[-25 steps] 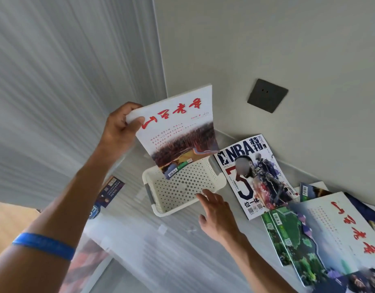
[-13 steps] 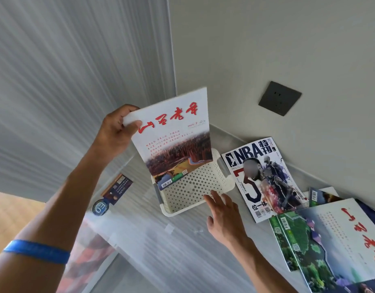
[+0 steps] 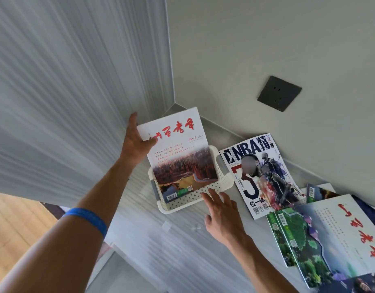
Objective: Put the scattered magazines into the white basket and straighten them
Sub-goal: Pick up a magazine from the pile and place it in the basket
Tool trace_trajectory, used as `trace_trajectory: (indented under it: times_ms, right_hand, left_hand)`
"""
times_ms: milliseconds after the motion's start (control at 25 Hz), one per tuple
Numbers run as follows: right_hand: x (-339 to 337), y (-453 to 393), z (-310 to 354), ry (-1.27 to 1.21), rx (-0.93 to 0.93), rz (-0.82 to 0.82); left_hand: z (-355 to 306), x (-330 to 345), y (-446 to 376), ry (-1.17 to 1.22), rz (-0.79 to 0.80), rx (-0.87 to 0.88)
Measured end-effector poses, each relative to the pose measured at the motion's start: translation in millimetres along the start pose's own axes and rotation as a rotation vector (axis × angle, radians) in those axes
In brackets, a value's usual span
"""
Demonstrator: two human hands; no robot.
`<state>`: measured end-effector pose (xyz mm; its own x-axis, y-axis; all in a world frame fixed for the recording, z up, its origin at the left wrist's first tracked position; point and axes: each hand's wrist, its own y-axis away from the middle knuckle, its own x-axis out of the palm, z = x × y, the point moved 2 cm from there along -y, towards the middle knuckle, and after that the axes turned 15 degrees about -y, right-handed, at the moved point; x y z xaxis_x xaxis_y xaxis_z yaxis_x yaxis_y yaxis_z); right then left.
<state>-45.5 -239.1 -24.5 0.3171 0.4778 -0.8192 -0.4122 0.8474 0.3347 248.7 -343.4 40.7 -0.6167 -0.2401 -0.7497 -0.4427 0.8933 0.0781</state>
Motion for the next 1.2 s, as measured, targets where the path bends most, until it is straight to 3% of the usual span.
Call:
trace_trajectory:
  times_ms: [120,280,480,600,720,800,880,920,1040,1200]
  right_hand:
    - [-2,7,0,0.027,-0.047,-0.060]
    - [0,11,-2,-0.052,-0.061,-0.037]
    - [-11,32,-14,-0.269,-0.067,-0.216]
    - [-13,59,-62,-0.278,0.170,-0.254]
    - [-9,89,-118,-0.216,0.386,-0.187]
    - [-4,100,-145,-0.212,0.435,-0.124]
    - [-1,104,-166,-0.264,0.460,-0.060]
    - [1,105,-174,-0.292,0.468,-0.019]
    - [-2,109,-186,-0.360,0.461,0.073]
    - [-10,113,-191,-0.434,0.434,0.106]
  left_hand:
    - [27,16,57,-0.073,-0.057,-0.144]
    - [52,52,152,-0.143,0.114,-0.263]
    - [3,61,187,-0.267,-0.151,0.247]
    - [-52,105,215,-0.151,0.125,0.404]
    - [-90,177,231,-0.055,0.499,0.175]
    - [-102,219,227,0.073,0.670,-0.191]
    - [-113,250,223,0.366,0.733,-0.623]
    - [-118,262,221,0.508,0.747,-0.753]
    - [-123,287,218,0.700,0.759,-0.846]
    - [-131,314,212,0.586,0.654,-0.781]
